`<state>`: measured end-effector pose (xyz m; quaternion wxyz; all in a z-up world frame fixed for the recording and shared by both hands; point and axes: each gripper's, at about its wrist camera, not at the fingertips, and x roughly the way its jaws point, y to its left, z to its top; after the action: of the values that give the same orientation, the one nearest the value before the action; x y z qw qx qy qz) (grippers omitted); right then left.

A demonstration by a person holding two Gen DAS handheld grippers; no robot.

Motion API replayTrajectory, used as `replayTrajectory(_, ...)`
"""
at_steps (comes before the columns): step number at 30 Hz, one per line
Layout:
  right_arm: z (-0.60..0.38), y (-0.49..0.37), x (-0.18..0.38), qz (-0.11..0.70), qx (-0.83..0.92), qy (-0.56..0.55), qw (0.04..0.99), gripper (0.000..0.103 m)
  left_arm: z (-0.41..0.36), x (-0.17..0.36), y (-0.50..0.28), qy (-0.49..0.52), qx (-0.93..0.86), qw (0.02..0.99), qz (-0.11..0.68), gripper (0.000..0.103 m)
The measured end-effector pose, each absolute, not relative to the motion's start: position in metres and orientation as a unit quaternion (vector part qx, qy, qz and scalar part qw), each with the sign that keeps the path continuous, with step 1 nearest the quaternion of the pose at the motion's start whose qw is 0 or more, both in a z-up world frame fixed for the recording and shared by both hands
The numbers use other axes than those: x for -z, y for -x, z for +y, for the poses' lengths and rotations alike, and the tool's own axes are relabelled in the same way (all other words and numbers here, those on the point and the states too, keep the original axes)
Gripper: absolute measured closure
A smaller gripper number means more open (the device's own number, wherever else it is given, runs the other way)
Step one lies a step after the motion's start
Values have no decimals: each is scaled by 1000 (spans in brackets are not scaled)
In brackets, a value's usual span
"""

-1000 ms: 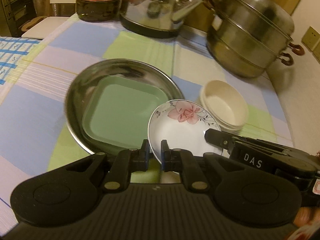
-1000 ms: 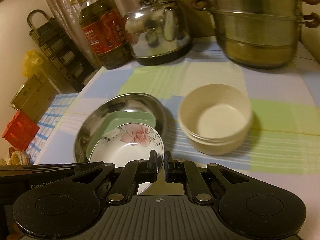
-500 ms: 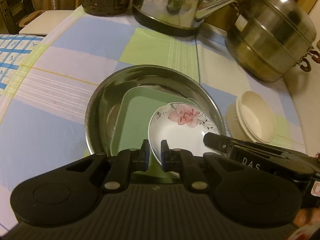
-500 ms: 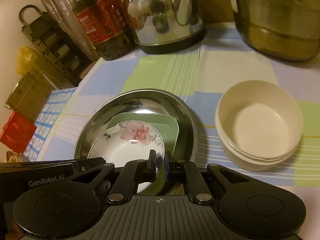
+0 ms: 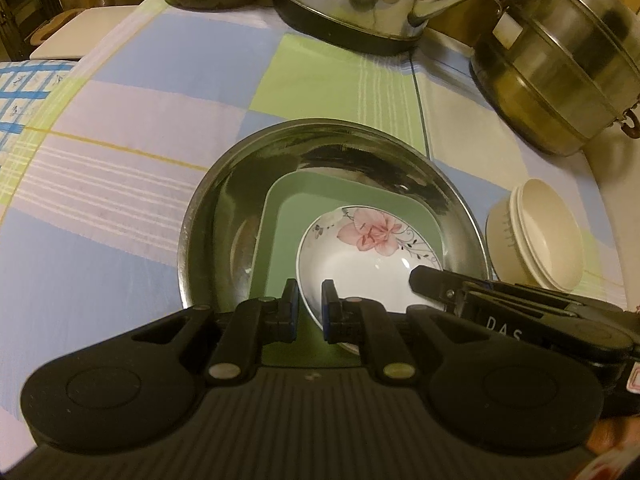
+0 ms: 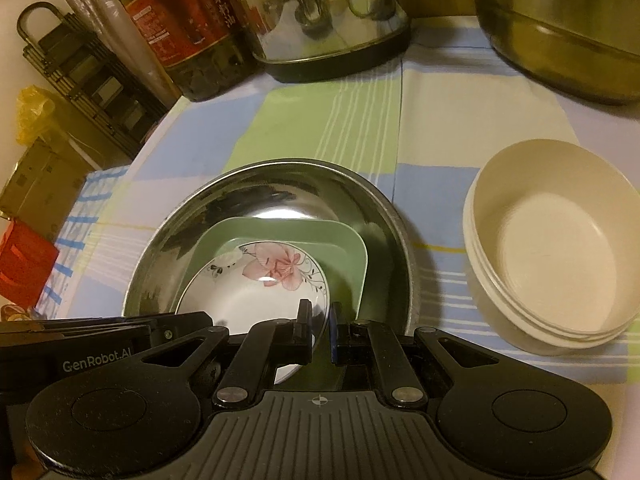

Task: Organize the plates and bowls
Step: 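Carry the floral saucer onto the green plate and release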

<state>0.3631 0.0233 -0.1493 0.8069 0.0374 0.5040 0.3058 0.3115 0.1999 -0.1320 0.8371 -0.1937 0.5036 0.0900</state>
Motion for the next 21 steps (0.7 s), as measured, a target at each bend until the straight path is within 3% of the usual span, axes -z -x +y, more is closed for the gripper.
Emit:
replayTrajectory(12, 28, -364, 151, 506, -304, -38, 806, 93, 196, 127, -311, 176, -106, 843, 497, 92)
replayTrajectory(16, 23, -359, 141, 488, -318, -52, 811, 60, 195, 115, -306, 172, -109, 851, 485, 91)
replayTrajectory(21, 10, -350, 123, 471, -332, -72, 814, 58, 187, 93, -292, 158, -108, 865, 464, 91)
